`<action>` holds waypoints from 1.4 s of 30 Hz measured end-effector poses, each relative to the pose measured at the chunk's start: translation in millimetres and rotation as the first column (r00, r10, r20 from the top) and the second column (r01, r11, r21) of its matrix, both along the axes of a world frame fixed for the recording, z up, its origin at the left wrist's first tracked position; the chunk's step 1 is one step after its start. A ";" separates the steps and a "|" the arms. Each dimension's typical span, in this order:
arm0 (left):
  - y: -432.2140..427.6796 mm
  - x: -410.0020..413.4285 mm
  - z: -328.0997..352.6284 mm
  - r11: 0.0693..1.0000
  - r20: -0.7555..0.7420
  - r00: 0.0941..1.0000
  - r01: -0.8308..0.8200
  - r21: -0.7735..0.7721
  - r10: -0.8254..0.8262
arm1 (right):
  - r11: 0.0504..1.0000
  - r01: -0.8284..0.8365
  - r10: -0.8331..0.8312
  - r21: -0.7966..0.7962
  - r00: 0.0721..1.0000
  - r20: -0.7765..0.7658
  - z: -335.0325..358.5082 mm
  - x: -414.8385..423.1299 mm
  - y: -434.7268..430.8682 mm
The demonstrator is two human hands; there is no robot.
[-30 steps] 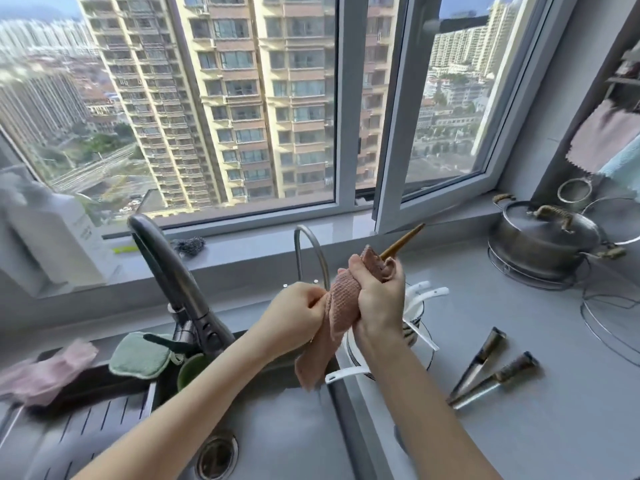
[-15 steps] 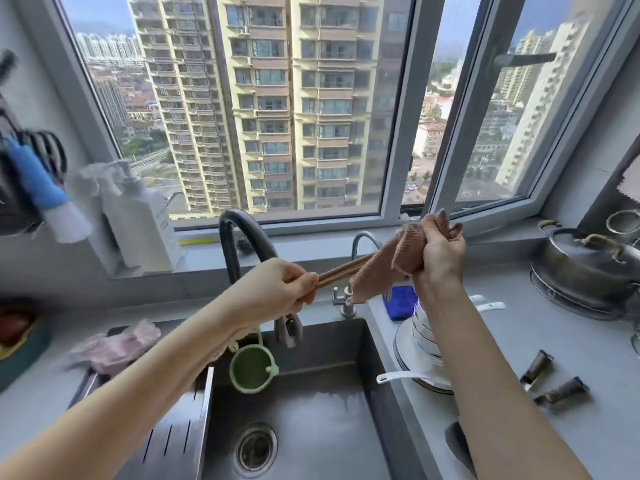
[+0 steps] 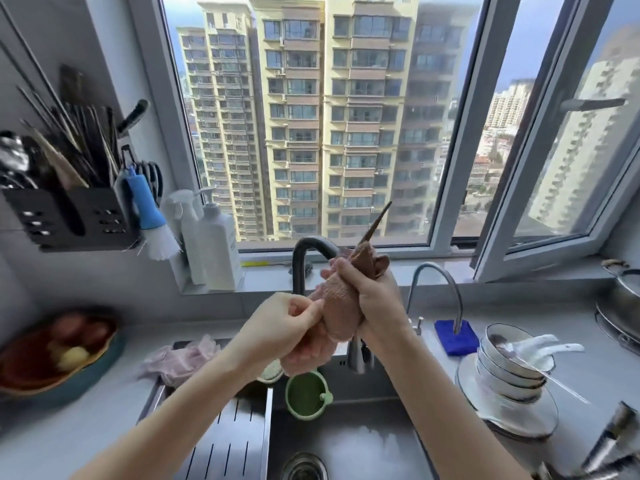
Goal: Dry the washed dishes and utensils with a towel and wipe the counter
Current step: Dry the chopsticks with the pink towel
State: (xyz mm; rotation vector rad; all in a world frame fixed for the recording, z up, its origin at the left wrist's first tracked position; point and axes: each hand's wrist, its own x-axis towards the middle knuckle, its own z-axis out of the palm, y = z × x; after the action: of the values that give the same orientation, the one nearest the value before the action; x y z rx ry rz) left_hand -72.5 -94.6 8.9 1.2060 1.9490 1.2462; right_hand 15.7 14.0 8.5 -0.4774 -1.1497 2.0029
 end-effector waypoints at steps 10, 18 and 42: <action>-80.4 -126.2 19.6 0.941 0.133 0.949 -0.303 0.153 0.285 | 0.716 -0.529 0.291 0.455 0.819 0.494 -1.2 -75.4 -50.2; -72.7 -153.7 8.7 0.720 0.587 0.761 -0.570 0.397 0.278 | 0.680 -0.629 0.415 0.377 0.754 0.510 9.9 -146.2 -83.1; -115.7 -354.7 160.2 0.185 0.378 0.620 -0.653 0.735 0.688 | 0.552 -0.390 -0.008 0.737 0.881 0.472 48.9 -252.5 -36.0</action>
State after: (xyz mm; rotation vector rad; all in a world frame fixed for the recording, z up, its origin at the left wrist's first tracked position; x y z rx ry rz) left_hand -427.2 -210.3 169.1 0.5907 1.9793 2.9303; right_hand -236.8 -22.0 57.4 -0.2857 -2.3405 1.2827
